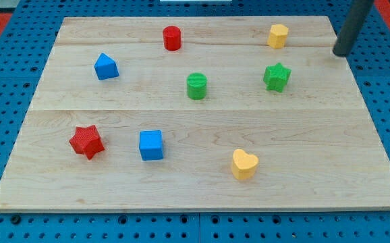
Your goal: Place the green star diagonally to bottom left of the yellow hexagon
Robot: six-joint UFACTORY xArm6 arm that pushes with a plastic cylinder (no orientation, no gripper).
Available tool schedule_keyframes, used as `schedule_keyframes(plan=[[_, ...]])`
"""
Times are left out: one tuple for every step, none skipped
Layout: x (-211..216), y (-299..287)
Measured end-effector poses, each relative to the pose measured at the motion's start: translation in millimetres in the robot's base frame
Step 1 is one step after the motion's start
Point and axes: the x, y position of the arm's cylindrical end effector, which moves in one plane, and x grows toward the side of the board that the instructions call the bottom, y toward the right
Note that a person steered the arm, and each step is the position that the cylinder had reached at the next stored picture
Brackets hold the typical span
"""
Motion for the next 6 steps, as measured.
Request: schedule_keyframes(plan=[[59.1, -17.7], [62.8, -81.2], [39.9, -152.5], [48.8, -167.4], [29.9, -222.6], [-9.6, -228.1]])
